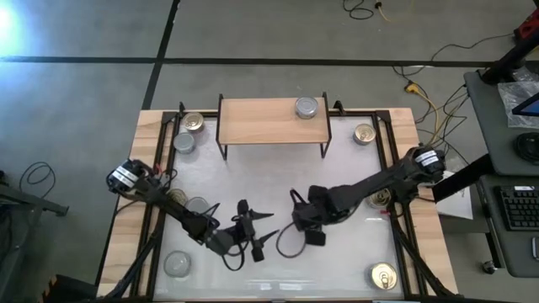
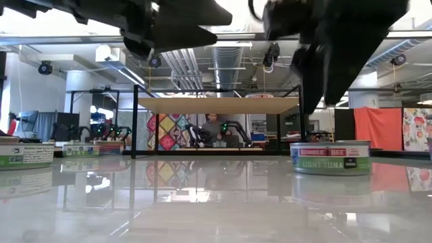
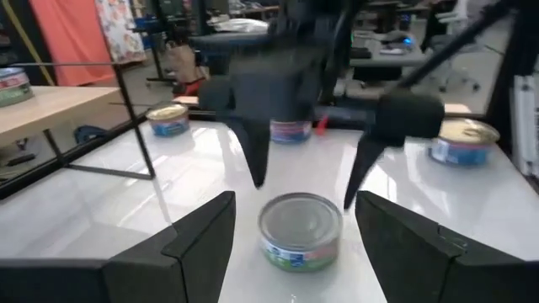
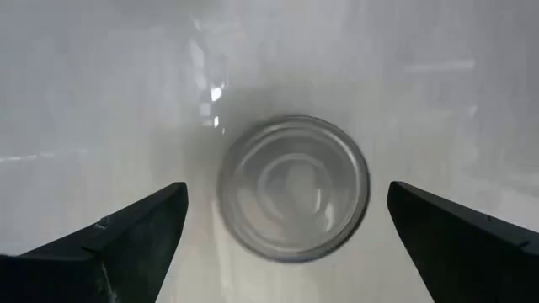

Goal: Stack canned seafood by type on shelf
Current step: Put the right green tuna can on the shelf aligned with the other green tuna can on the shelf

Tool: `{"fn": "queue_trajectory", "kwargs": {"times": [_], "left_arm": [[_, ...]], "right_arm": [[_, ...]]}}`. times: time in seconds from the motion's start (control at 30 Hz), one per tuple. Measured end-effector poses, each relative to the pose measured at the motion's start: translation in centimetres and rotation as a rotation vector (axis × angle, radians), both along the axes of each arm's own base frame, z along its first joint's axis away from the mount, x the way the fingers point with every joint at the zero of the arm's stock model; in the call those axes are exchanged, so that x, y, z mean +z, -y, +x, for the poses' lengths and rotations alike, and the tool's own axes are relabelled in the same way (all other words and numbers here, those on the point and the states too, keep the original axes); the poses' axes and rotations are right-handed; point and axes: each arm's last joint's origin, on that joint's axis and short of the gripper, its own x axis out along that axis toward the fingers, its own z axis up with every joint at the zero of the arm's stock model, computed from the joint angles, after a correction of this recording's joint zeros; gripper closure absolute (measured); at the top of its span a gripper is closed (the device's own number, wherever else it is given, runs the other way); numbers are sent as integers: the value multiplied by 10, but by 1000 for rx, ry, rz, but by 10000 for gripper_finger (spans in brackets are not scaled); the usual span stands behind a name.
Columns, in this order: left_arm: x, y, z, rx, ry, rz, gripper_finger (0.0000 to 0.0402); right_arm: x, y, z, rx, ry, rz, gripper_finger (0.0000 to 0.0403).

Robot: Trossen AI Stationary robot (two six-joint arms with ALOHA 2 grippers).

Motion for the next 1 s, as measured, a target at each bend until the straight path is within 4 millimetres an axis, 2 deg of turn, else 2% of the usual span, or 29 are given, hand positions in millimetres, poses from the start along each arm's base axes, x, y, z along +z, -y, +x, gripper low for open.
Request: {"fn": "queue_trajectory", "kwargs": {"times": [0.1,0.2,0.37,0.47,0.6,0.73,1.0], "left_arm": [[0,3,-2,-11,-1,0,171],[-7,4,-4,-44,-60,-5,171],[-16,-4,-2,-13,-108,-66,171],[-25,-16,8,7,-115,-86,171],[-43,-32,23,-26,-168,-148,171],[-55,-42,35,-40,-197,-194,171],[-67,-39,44,-149,-267,-217,171]], "right_arm": [[5,-10,-15,24,21,-34,3],[-1,-18,-40,-16,-3,-60,3],[-30,-23,-87,-126,-40,-77,3],[-55,-19,-105,-162,35,-94,3],[-71,-11,-108,-168,183,-94,3],[-73,1,-102,-121,229,-170,3],[-68,22,-90,-46,277,-368,3]]}}
